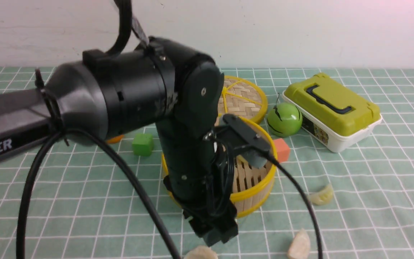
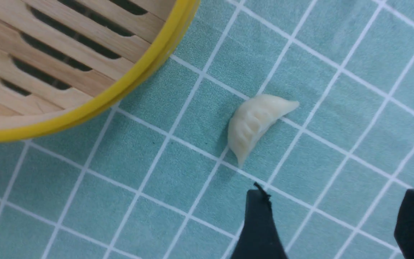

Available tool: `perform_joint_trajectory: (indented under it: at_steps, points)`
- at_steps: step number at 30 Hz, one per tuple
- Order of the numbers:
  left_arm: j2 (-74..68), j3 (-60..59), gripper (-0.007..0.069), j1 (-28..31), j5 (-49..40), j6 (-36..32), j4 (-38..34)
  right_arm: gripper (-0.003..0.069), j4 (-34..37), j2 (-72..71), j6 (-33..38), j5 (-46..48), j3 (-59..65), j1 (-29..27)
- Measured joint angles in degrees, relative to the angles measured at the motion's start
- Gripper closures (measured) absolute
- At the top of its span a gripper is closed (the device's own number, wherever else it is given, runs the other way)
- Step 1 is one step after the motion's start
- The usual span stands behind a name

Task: Put the dumplings into the steamer on the table with the blue tablecloth.
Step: 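Reach for and grasp a dumpling on the table with the left gripper, then place the dumpling into the bamboo steamer basket with the left gripper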

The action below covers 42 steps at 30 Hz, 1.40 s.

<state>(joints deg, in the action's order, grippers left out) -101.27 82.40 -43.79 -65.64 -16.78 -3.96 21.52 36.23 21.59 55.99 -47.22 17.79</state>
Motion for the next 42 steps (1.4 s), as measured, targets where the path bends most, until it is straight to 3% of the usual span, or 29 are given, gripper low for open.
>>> perform_joint_trajectory:
  at_steps: [5,12,23,26,31,41,42]
  points:
    - [-0.10,-8.37,0.0150,0.00,10.29,-8.86,-0.94,0.0599,-0.85,-0.49,-0.05,-1.74,2.35,0.00]
    - [-1.91,-13.09,0.0150,0.00,22.34,-12.94,-1.60,0.0597,-0.87,-0.49,-0.33,-3.80,5.43,0.00]
    - [-8.98,-12.55,0.0169,0.00,23.23,-12.99,-0.65,0.0597,-1.07,-0.49,-0.67,-4.54,5.77,0.00]
    - [-8.98,-12.42,0.0225,0.00,22.89,-11.38,0.09,0.0596,-1.21,-0.49,-0.67,-4.68,5.89,0.00]
    - [-8.51,-12.48,0.0430,0.00,22.16,-6.67,2.17,0.0589,-1.26,-0.49,-0.67,-5.32,5.89,0.00]
    - [-4.32,-8.53,0.0427,0.05,17.70,1.75,3.96,0.0584,-1.26,-0.49,-0.67,-6.42,5.89,0.00]
    - [-3.51,-5.04,0.0427,0.11,16.12,6.06,4.33,0.0584,-1.26,-0.49,-0.67,-6.42,5.89,0.00]
